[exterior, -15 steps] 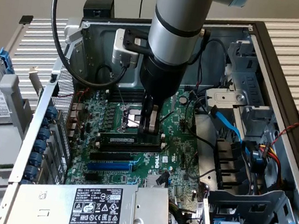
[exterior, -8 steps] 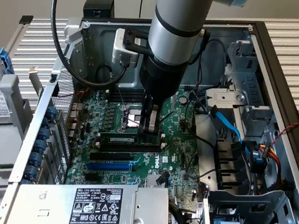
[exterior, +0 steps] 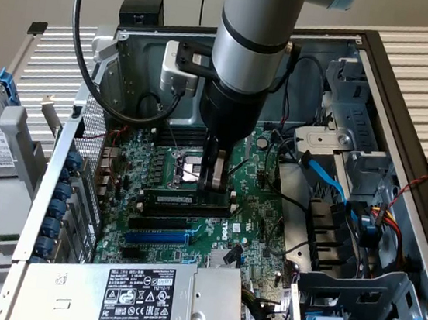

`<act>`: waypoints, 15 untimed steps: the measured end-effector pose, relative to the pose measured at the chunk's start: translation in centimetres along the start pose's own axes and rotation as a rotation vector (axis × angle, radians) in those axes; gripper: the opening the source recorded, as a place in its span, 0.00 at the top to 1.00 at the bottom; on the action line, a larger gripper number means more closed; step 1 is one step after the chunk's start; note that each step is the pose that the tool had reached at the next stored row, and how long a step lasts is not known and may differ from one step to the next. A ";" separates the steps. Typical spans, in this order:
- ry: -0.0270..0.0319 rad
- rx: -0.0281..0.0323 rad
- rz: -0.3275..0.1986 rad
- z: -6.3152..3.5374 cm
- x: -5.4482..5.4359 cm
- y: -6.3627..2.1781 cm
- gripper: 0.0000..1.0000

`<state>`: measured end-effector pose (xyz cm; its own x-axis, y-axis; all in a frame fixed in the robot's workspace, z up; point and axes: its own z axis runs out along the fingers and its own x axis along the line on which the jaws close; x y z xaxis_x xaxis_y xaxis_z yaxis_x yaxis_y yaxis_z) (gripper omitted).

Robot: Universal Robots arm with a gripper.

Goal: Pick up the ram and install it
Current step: 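Insert the ram into the slot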

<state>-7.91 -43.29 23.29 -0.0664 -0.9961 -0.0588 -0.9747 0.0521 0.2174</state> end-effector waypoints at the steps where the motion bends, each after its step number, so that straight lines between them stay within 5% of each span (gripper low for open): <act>1: -0.0009 0.0003 0.001 0.03 0.0 0.01 0.88; 15: -0.0030 0.0007 0.012 0.01 0.0 -0.05 0.88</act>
<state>-7.87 -43.31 23.28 -0.0784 -0.9952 -0.0592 -0.9740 0.0638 0.2174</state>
